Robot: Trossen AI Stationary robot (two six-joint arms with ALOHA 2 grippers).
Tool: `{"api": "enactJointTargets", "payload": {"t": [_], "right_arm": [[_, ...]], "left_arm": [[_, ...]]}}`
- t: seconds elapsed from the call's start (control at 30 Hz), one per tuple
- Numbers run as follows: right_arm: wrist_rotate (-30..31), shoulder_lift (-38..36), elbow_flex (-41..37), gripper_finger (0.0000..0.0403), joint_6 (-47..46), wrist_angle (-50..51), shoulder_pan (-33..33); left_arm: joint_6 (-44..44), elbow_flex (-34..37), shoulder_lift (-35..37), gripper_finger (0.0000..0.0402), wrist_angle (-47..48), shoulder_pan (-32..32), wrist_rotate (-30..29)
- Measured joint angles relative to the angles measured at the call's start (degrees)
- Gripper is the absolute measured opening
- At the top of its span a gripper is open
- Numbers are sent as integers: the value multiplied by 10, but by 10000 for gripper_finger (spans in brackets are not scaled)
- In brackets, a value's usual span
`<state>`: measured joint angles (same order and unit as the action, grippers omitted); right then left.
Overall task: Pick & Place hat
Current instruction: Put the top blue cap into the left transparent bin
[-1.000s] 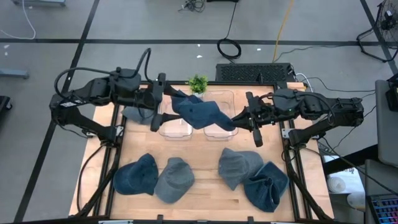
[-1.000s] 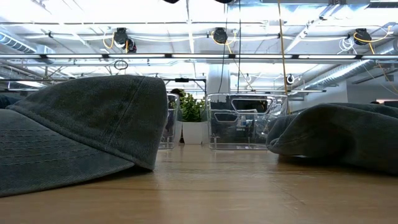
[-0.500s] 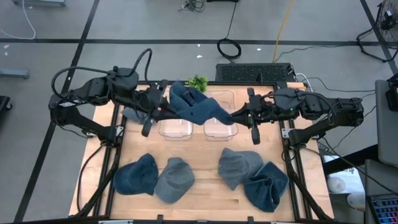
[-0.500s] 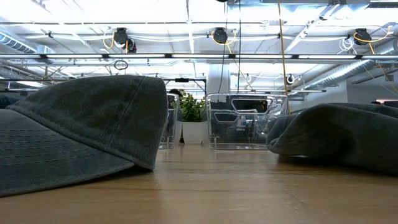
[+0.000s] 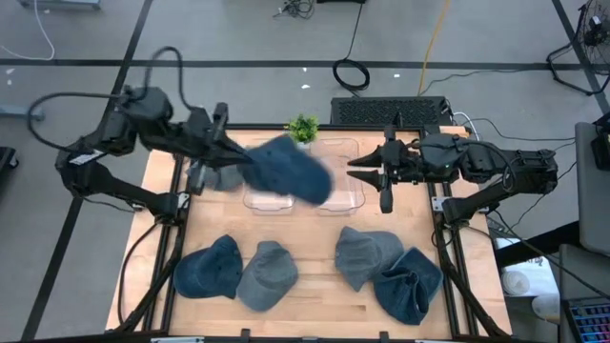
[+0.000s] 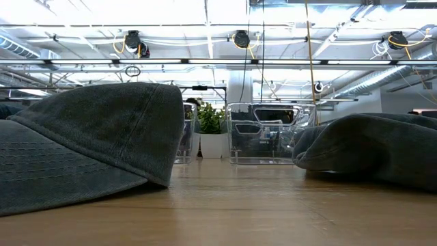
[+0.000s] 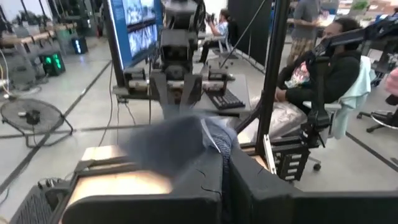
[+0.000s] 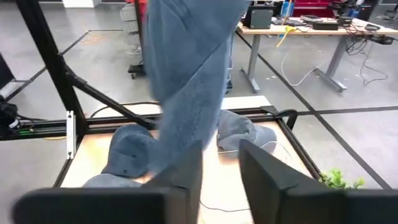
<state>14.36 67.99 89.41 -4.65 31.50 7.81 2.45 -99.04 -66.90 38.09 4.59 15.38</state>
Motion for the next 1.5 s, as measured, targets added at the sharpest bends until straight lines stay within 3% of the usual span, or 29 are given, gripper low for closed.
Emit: {"api": "enactJointTargets", "payload": {"t": [0.3, 0.5, 0.7, 0.93, 1.27, 1.5], "right_arm": [[58, 0, 0, 261, -20, 0, 0], [70, 0, 0, 326, 4, -9, 0], [129, 0, 0, 340, 77, -70, 0], [216, 0, 0, 332, 88, -94, -1], [208, 0, 0, 334, 84, -66, -1], [111, 4, 0, 334, 85, -70, -3]], "left_arm": [[-11, 0, 58, 3, 95, 1, -55], [16, 0, 71, 3, 168, 1, -145], [130, 0, 58, 2, 212, 1, -167], [202, 0, 23, 2, 245, 1, -203], [285, 0, -27, 2, 308, 1, -242], [393, 0, -39, 2, 304, 1, -297]]}}
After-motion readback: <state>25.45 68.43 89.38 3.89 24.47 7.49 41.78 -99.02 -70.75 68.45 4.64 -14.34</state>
